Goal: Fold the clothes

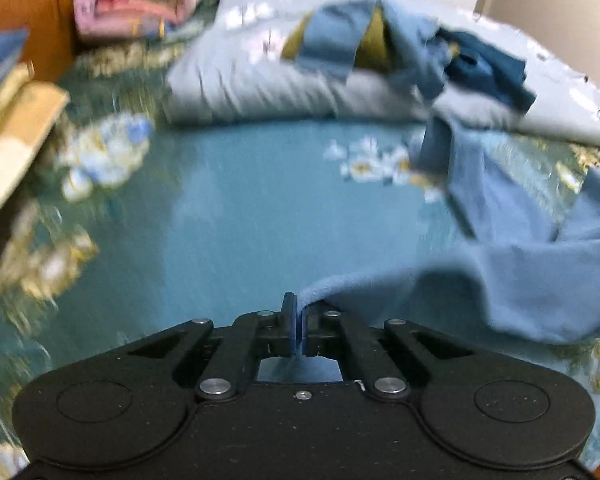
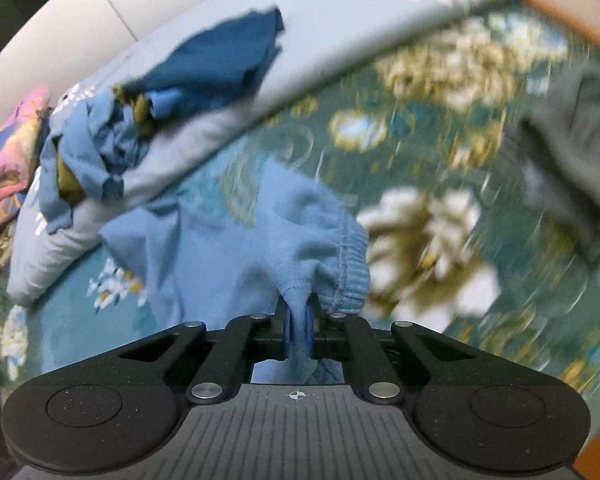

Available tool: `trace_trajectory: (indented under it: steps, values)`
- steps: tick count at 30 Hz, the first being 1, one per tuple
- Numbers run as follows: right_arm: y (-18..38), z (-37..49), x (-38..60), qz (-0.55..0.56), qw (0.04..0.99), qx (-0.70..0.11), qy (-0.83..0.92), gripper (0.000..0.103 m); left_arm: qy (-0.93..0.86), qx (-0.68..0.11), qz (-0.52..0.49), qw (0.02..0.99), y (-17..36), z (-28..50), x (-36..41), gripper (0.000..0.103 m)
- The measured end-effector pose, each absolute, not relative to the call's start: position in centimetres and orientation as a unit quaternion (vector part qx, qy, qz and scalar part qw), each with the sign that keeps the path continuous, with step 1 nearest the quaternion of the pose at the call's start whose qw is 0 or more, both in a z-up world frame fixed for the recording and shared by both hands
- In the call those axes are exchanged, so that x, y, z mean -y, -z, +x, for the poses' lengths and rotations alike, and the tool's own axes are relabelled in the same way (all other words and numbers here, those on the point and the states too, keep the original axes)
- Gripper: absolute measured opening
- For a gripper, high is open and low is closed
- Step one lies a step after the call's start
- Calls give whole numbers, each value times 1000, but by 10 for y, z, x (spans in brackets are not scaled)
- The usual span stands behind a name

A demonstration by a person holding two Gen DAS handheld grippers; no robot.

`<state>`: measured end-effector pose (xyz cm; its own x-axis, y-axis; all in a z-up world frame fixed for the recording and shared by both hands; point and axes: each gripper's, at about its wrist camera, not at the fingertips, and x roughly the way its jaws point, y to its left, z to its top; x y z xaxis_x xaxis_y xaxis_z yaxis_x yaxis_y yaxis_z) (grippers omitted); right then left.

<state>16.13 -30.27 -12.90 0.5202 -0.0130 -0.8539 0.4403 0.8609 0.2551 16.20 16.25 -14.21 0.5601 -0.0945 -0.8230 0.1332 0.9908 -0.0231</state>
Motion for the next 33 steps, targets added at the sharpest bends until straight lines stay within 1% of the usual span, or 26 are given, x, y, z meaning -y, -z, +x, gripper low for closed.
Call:
trace_trajectory:
  steps: [2, 4, 6, 11, 13, 14, 16, 18, 19, 20, 22, 23, 24, 25, 26, 27, 28, 30, 31, 33]
  values:
    - [124, 157, 309, 200, 845, -473, 148, 5, 78, -454, 23, 887, 130, 150, -166, 0]
    - [127, 150, 319, 179, 842, -481, 168, 5, 91, -461, 22, 883, 130, 139, -162, 0]
    - [140, 145, 327, 174, 830, -498, 182, 5, 104, -481, 32, 870, 142, 124, -156, 0]
    - [185, 139, 338, 167, 790, -554, 204, 5, 114, -547, 78, 826, 197, 103, -126, 1]
    - [196, 138, 338, 169, 781, -563, 208, 5, 118, -557, 85, 817, 206, 102, -124, 1]
    - [199, 138, 338, 173, 779, -565, 210, 6, 120, -562, 89, 814, 210, 102, -123, 4]
    - [201, 139, 338, 174, 778, -567, 208, 6, 123, -567, 73, 811, 208, 106, -127, 6]
    - [200, 140, 340, 176, 778, -567, 206, 8, 132, -569, 57, 809, 202, 111, -132, 33]
    - [198, 141, 341, 178, 778, -567, 205, 9, 136, -570, 51, 809, 198, 114, -135, 40]
    - [196, 142, 342, 179, 778, -566, 204, 9, 141, -571, 45, 808, 194, 117, -137, 46]
    - [189, 142, 343, 179, 780, -564, 202, 11, 151, -571, 34, 806, 184, 121, -138, 47]
    - [186, 143, 344, 178, 781, -563, 201, 14, 156, -571, 29, 806, 177, 123, -136, 50]
    - [182, 143, 344, 177, 783, -562, 199, 23, 162, -570, 23, 805, 171, 125, -135, 54]
    - [178, 143, 346, 177, 786, -558, 199, 27, 164, -565, 10, 809, 163, 131, -134, 55]
    - [173, 144, 349, 177, 789, -553, 199, 38, 164, -559, -5, 813, 157, 138, -132, 60]
    - [168, 144, 352, 178, 794, -547, 197, 50, 162, -551, -25, 818, 151, 149, -130, 68]
    - [164, 146, 356, 178, 800, -539, 193, 54, 160, -544, -40, 823, 146, 160, -125, 71]
    - [156, 151, 364, 181, 811, -525, 184, 75, 160, -529, -68, 831, 143, 194, -106, 73]
    - [155, 155, 368, 181, 814, -522, 180, 77, 162, -523, -79, 833, 143, 213, -95, 74]
    - [155, 165, 377, 181, 818, -518, 172, 77, 165, -513, -109, 836, 146, 254, -70, 75]
